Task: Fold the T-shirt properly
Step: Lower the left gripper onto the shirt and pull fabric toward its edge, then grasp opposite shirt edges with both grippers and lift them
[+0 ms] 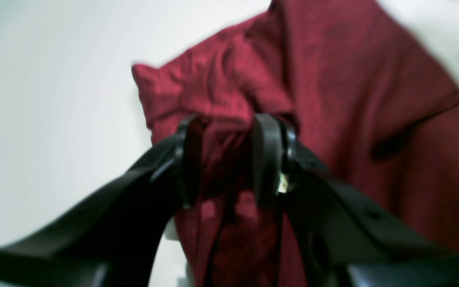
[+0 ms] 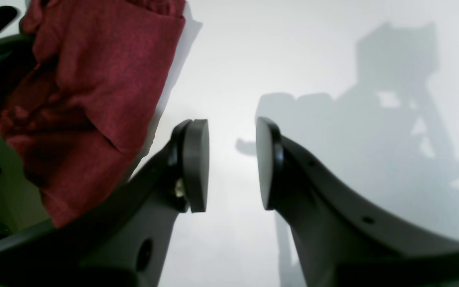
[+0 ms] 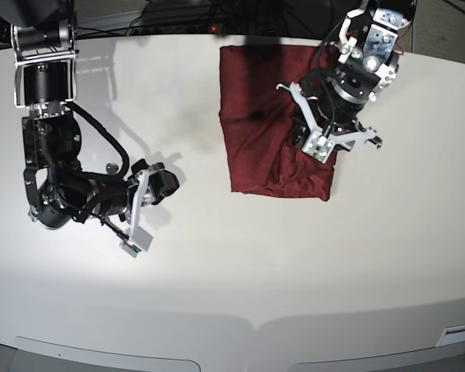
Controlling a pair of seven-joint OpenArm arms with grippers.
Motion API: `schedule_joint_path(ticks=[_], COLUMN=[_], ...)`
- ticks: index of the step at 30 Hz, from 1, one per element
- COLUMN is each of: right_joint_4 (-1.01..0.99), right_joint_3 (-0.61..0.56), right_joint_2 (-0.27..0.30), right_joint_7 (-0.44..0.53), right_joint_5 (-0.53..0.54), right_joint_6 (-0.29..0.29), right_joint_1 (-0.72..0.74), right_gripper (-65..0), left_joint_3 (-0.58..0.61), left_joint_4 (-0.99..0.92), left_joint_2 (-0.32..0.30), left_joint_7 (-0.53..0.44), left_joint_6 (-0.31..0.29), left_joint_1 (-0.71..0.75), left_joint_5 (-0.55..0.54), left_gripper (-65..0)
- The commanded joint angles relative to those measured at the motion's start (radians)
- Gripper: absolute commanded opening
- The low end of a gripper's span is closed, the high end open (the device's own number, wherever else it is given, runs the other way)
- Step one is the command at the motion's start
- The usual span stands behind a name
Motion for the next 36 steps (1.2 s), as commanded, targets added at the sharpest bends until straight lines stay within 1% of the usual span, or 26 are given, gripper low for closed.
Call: schedule_joint_path(ticks=[1,4,5,7,10,11,14,16,19,26,33,35,36], right_joint_4=[0.016,0.016,0.016,0.016,0.016,0.016,0.016,0.016,0.016,0.016,0.016,0.016,0.016], right_joint_3=[0.005,0.005,0.005,0.005,0.005,0.005,0.005,0.005,0.005,0.005,0.005,0.005,0.005], right_joint_2=[0.011,0.011,0.011,0.011,0.011,0.011,0.011,0.011,0.011,0.011,0.011,0.011,0.011], right_joint_7=[0.014,0.014,0.014,0.014,0.014,0.014,0.014,0.014,0.012,0.003,0.004,0.004,0.004], right_joint_5=[0.015,0.015,0.015,0.015,0.015,0.015,0.015,0.015,0.015,0.015,0.016,0.016,0.016], right_joint_6=[0.005,0.005,0.005,0.005,0.005,0.005,0.005,0.005,0.005,0.005,0.005,0.005,0.005], right_joint_1=[0.024,0.024,0.024,0.024,0.024,0.024,0.024,0.024,0.024,0.024,0.024,0.024,0.024], right_gripper=[-44.8,-44.8,-44.8,-44.8,-44.8,-44.8,-44.8,-44.8,-44.8,-44.8,-44.8,-44.8,-44.8], left_joint_3=[0.0,0.0,0.0,0.0,0.0,0.0,-0.001,-0.014,-0.052,-0.137,-0.14,-0.14,-0.14], left_joint_4=[0.01,0.003,0.003,0.003,0.003,0.003,0.003,0.002,0.0,-0.024,-0.083,-0.083,-0.083], left_joint_2=[0.0,0.0,0.0,0.0,0.0,0.0,-0.001,0.0,0.0,0.0,0.0,0.0,0.0], left_joint_7=[-0.025,-0.024,-0.024,-0.017,-0.013,0.0,0.059,0.077,0.074,0.043,0.018,0.001,-0.003], left_joint_6=[0.003,0.003,0.003,0.003,0.003,0.003,0.003,0.016,0.062,0.063,0.064,0.076,0.116], left_joint_1=[-0.011,-0.017,-0.02,-0.023,-0.036,-0.044,-0.084,-0.111,-0.137,-0.141,-0.142,-0.142,-0.142], left_joint_5=[-0.001,-0.001,-0.001,0.0,0.0,-0.001,0.0,0.0,0.0,0.0,0.001,0.02,0.038], left_gripper=[-44.9,-44.9,-45.9,-51.7,-63.5,-65.0,-65.0,-65.0,-65.0,-65.0,-64.7,-58.5,-56.1])
